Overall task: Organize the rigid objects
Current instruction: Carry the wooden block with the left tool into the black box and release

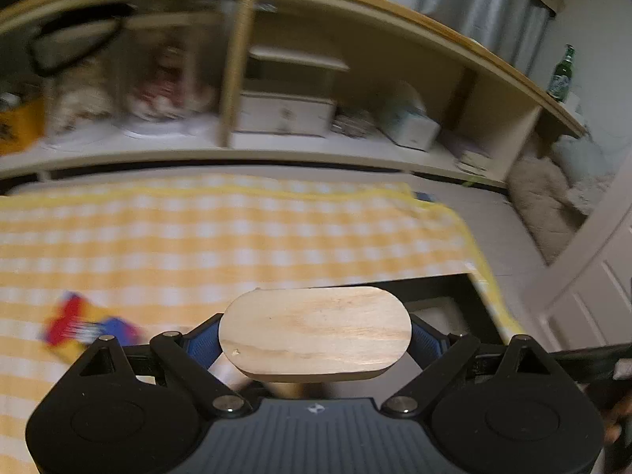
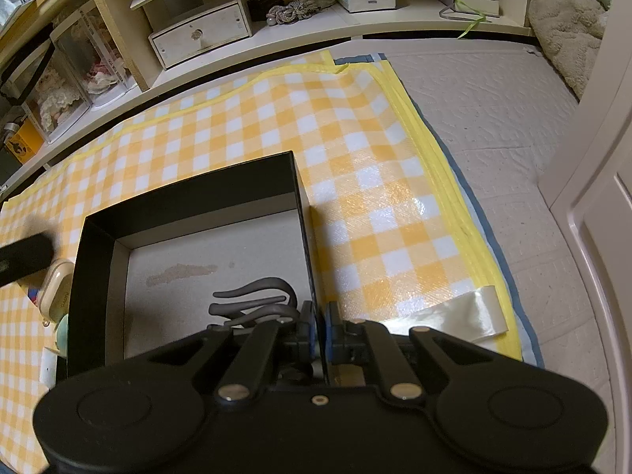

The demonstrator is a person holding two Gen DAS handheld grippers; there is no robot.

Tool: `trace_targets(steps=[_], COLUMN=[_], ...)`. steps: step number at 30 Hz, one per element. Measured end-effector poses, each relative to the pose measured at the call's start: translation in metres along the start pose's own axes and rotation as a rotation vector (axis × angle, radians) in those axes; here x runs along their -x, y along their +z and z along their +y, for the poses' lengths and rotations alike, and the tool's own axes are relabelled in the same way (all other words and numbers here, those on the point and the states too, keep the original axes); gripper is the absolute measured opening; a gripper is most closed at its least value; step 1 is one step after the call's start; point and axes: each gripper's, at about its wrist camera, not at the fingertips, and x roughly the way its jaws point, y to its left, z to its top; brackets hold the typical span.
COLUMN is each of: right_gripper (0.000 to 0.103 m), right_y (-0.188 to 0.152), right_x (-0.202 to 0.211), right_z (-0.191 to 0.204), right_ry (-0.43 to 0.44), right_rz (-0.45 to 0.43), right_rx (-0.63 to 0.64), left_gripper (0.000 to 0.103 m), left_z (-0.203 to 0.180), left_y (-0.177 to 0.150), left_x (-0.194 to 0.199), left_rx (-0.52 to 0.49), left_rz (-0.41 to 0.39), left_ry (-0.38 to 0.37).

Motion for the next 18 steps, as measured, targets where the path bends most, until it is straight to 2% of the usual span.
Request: trace_targets(steps=[5, 8, 18], right_gripper=[0.006, 0.006, 0.005], right_y=[-0.001, -0.002, -0.003], right_x=[0.0, 0.0, 0.0], right_z=[0.0, 0.002, 0.003], right_ry=[0.003, -0.001, 0.001], right_rz=[-0.005, -0.011, -0.02], right_rx=[-0.004, 0.005, 0.015], left_gripper=[0.093, 0.093, 0.093], left_z=[-0.048, -0.065, -0.079], left_y=[-0.001, -0.003, -0.003], left_x=[-0.04, -0.065, -0.115], left_rx=[0.005, 0.006, 0.11], left_rz=[0.042, 0.072, 0.1], left_ry=[-0.078, -0.077, -0.117])
